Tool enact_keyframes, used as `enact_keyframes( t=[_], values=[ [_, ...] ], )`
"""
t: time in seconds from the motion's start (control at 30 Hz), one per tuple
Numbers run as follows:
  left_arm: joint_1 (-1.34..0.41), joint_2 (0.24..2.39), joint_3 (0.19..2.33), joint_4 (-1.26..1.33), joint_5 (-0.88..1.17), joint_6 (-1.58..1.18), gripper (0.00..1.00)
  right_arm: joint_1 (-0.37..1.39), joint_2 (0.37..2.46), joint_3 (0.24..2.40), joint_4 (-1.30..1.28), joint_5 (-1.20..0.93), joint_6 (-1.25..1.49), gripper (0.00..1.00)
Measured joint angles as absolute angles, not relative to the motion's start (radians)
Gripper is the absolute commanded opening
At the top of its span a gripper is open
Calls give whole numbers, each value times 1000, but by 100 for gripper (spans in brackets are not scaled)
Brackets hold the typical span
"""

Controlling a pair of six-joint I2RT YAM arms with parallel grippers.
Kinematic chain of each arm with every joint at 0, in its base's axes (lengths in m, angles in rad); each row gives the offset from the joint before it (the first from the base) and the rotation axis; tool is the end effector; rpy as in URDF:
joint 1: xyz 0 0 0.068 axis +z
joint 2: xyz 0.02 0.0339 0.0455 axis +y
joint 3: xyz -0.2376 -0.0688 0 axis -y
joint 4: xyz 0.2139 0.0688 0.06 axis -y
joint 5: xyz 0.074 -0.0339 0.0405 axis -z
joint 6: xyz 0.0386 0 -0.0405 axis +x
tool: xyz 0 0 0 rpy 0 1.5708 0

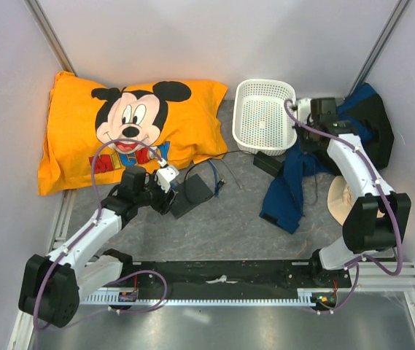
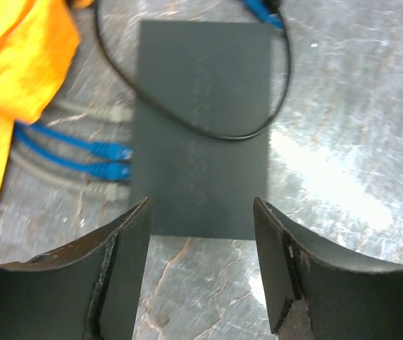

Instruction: Pull the plug from the switch port

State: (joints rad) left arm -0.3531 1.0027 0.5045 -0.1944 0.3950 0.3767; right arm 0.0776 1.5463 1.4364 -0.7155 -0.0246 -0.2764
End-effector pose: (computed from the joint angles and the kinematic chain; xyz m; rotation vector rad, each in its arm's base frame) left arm 0.1761 -0.0807 0.1943 0.9897 2.0045 -0.4330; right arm 0.3087 0.0250 0.3045 -0.4334 2.3573 -0.0637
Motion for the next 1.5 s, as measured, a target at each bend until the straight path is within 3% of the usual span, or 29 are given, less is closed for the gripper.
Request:
enact_keyframes(
  t=[0.03, 0.17, 0.27, 0.33, 0.73, 1.0, 1.17, 1.3, 1.4, 1.43, 1.5],
  values=[
    [-340, 1008, 510, -202, 394, 371, 67, 74, 1547, 1385, -712, -12, -274, 1],
    [-305, 1043, 555, -230, 392, 363, 67, 65, 1545, 1265, -704, 71, -263, 62],
    [-285, 1069, 594, -244, 390, 363, 67, 60, 1545, 1252, -699, 91, -265, 82],
    [-277, 1092, 616, -256, 385, 364, 67, 57, 1544, 1267, -693, 49, -268, 84],
    [-269, 1260, 777, -337, 365, 326, 68, 248, 1625, 1348, -600, -286, -443, 71],
    [-266, 1284, 809, -342, 351, 326, 68, 258, 1812, 1394, -624, -213, -431, 70],
    [-259, 1285, 809, -335, 348, 326, 68, 258, 1822, 1394, -638, -153, -434, 79],
    [-256, 1285, 808, -329, 348, 325, 68, 262, 1835, 1382, -632, -107, -443, 75],
    [-253, 1285, 805, -327, 348, 325, 68, 262, 1872, 1380, -633, -87, -443, 60],
    [-252, 1285, 805, -327, 348, 325, 68, 262, 1883, 1378, -633, -83, -443, 43],
    [-249, 1287, 805, -326, 348, 325, 68, 263, 1899, 1377, -630, -79, -448, 29]
  ],
)
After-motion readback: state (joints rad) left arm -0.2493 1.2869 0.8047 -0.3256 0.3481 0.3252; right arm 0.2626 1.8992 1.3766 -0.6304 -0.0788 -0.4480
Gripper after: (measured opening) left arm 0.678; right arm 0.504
